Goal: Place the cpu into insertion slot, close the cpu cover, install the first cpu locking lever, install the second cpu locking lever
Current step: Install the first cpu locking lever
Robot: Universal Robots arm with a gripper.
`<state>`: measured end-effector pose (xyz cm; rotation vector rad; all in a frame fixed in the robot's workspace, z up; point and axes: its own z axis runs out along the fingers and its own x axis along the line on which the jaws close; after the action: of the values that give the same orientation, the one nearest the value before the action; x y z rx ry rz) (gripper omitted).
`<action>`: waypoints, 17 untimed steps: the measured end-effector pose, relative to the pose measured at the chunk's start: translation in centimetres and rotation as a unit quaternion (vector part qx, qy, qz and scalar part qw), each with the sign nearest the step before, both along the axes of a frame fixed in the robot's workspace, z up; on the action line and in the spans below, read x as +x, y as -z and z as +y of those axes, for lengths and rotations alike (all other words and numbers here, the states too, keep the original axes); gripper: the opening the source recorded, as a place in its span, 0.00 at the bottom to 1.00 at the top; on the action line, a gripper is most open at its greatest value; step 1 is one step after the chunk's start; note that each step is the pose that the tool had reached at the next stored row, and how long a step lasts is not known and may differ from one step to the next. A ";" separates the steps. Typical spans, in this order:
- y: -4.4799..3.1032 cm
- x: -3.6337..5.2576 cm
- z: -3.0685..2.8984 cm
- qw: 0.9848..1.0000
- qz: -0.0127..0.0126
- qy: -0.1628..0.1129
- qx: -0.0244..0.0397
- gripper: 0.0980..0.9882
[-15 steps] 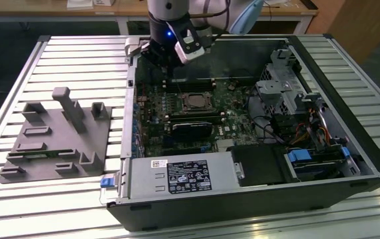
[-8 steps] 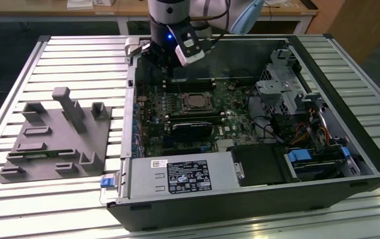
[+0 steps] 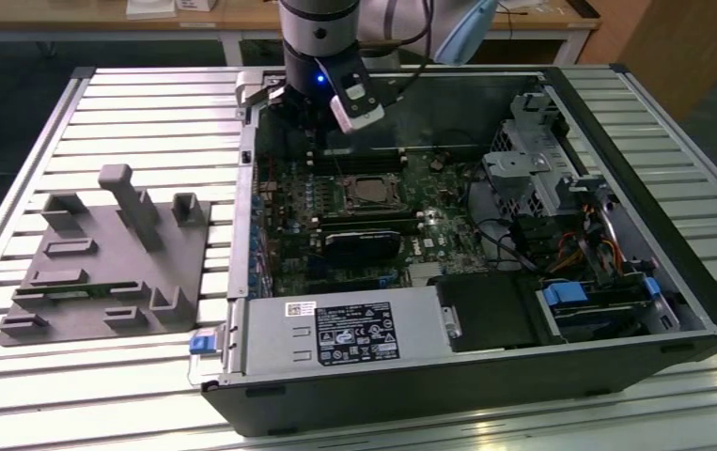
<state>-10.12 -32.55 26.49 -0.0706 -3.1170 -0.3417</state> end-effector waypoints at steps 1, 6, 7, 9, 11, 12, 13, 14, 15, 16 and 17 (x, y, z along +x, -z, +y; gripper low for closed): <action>0.08 0.00 0.00 1.000 0.000 0.000 0.001 0.01; 0.40 -0.01 0.00 1.000 0.000 0.000 0.002 0.01; 0.52 -0.01 0.00 1.000 0.000 0.000 0.002 0.01; 0.53 -0.01 -0.01 1.000 0.000 0.000 0.002 0.01; 0.53 -0.01 0.00 1.000 0.000 0.000 0.002 0.01; 0.54 -0.01 0.00 1.000 0.000 0.000 0.002 0.01; 0.54 -0.01 0.00 1.000 0.000 0.000 0.002 0.01; 0.56 0.00 0.02 1.000 0.000 0.000 0.003 0.01; 0.57 0.00 0.06 1.000 0.000 0.000 0.003 0.01; 0.58 0.00 0.10 1.000 0.000 0.000 0.002 0.01; 0.60 0.00 0.14 1.000 0.000 0.000 0.002 0.01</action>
<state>-10.12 -32.41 25.89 -0.0705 -3.1160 -0.3492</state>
